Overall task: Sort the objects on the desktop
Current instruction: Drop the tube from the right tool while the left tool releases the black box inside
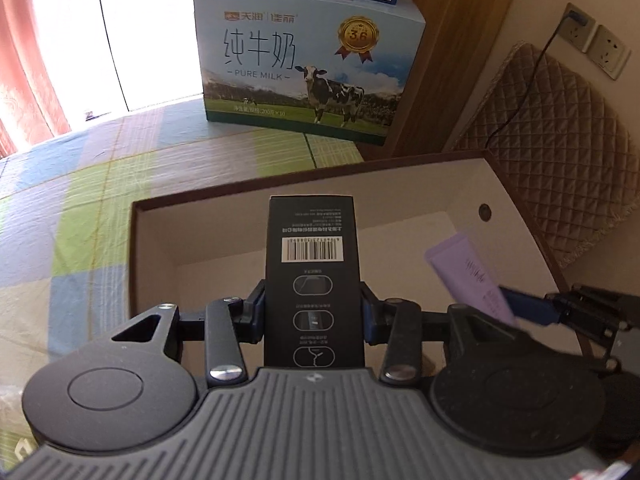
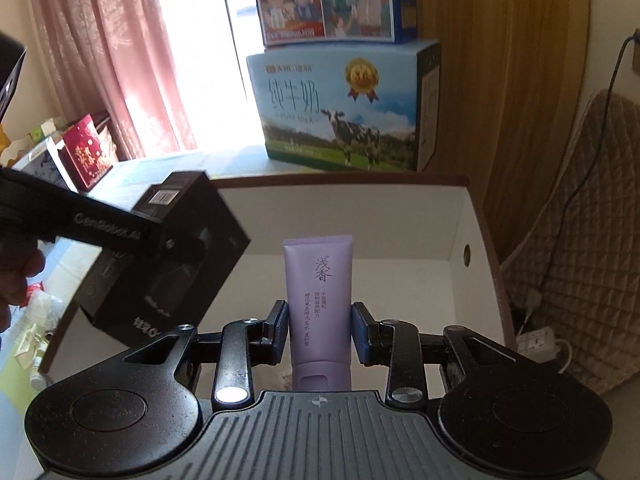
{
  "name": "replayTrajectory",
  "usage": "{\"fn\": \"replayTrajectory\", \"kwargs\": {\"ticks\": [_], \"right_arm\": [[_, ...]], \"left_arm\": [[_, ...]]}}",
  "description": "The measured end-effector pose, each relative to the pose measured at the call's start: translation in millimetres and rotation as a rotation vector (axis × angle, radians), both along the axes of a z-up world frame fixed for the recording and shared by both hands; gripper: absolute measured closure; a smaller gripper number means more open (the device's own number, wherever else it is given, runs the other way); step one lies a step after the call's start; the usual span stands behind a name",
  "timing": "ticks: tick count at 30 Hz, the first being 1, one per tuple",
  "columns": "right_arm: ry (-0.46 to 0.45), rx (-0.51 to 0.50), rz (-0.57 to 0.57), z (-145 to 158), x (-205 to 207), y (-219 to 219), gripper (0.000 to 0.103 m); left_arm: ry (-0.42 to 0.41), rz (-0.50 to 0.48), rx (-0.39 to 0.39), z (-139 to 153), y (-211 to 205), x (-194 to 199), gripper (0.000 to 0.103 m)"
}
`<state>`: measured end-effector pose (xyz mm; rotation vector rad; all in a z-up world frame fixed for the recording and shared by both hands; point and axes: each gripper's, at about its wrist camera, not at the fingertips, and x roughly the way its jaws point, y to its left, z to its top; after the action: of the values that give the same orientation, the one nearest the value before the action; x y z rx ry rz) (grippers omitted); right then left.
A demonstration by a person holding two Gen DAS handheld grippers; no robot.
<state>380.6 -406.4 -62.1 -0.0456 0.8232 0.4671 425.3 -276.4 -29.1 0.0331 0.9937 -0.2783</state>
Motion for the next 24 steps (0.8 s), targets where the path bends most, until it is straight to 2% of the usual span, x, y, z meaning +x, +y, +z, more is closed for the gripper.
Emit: {"fn": "replayTrajectory", "kwargs": {"ticks": [5, 11, 14, 17, 20, 24], "right_arm": [[0.054, -0.024, 0.004, -16.6, 27.1, 0.7, 0.072], [0.101, -0.046, -0.012, -30.0, 46.9, -1.3, 0.072], [0.124, -0.046, -0.022, -35.4, 52.5, -1.2, 0.072], [0.138, -0.051, -0.02, -39.6, 56.6, 1.7, 0.072], [0.156, -0.053, -0.017, -43.1, 60.5, 5.7, 0.072], [0.176, -0.068, -0.026, -47.1, 65.3, 10.6, 0.072]], "left_arm": [[0.037, 0.042, -0.029, -17.6, -18.0, 26.6, 0.065], [0.075, 0.063, -0.083, -38.6, -25.3, 37.5, 0.064], [0.084, 0.069, -0.096, -43.2, -21.3, 39.6, 0.053], [0.057, 0.067, -0.051, -40.3, -15.9, 37.0, 0.04], [0.037, 0.075, 0.016, -39.3, -6.7, 33.6, 0.039], [0.054, 0.081, -0.004, -36.3, 7.8, 29.1, 0.039]]}}
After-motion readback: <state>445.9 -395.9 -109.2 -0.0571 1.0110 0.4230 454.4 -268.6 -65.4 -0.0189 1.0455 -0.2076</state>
